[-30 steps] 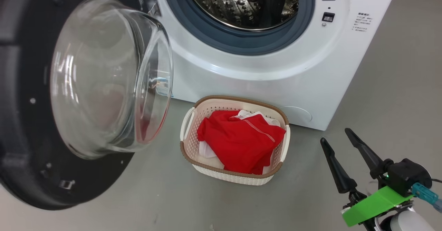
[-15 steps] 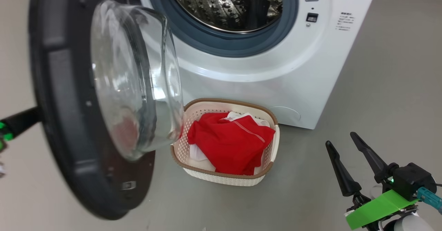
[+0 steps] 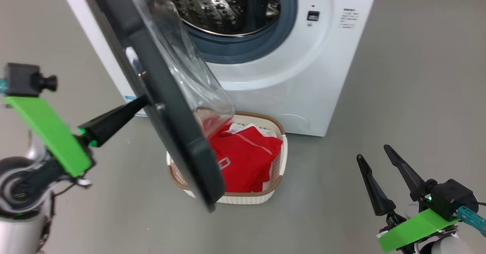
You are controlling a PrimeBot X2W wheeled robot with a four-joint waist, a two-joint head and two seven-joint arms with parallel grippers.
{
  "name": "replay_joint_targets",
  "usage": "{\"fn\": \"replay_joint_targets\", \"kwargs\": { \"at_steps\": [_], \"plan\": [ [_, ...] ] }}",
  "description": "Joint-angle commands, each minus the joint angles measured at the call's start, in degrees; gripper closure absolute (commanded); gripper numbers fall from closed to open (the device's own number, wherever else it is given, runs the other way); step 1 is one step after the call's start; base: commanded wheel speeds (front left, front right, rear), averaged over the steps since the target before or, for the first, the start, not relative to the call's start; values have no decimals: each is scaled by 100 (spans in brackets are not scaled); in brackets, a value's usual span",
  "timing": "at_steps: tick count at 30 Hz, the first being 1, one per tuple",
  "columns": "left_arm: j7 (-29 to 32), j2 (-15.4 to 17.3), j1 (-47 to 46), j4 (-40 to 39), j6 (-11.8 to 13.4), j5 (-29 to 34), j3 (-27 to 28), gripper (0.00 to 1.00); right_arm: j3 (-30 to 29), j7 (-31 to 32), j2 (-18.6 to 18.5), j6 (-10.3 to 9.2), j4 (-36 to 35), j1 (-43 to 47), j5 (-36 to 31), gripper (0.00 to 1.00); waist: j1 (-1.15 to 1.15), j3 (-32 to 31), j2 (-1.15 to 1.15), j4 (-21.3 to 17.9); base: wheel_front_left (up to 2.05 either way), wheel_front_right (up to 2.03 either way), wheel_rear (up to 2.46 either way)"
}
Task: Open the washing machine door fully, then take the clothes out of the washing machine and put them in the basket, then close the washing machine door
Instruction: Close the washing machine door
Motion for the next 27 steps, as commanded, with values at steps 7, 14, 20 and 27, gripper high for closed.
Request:
{"fn": "replay_joint_targets", "kwargs": {
  "at_steps": [7, 14, 20, 27],
  "plan": [
    [-859, -83, -619, 104, -40, 218, -324, 100, 66, -37, 18, 36, -163, -150, -13, 0, 0, 158, 0, -402, 0, 0, 0],
    [-1601, -182, -1082, 432, -40, 327, -757, 100, 70, -37, 74, 36, -175, -270, -10, 0, 0, 363, 0, -725, 0, 0, 0],
    [-2198, -170, -1554, 860, -40, 418, -1115, 100, 64, -37, 161, 36, -191, -405, -11, 0, 0, 589, 0, -1009, 0, 0, 0],
    [-2776, -3, -2156, 1376, -41, 389, -1467, 100, 37, -37, 298, 36, -210, -579, -21, 0, 0, 888, 0, -1387, 0, 0, 0]
  ]
}}
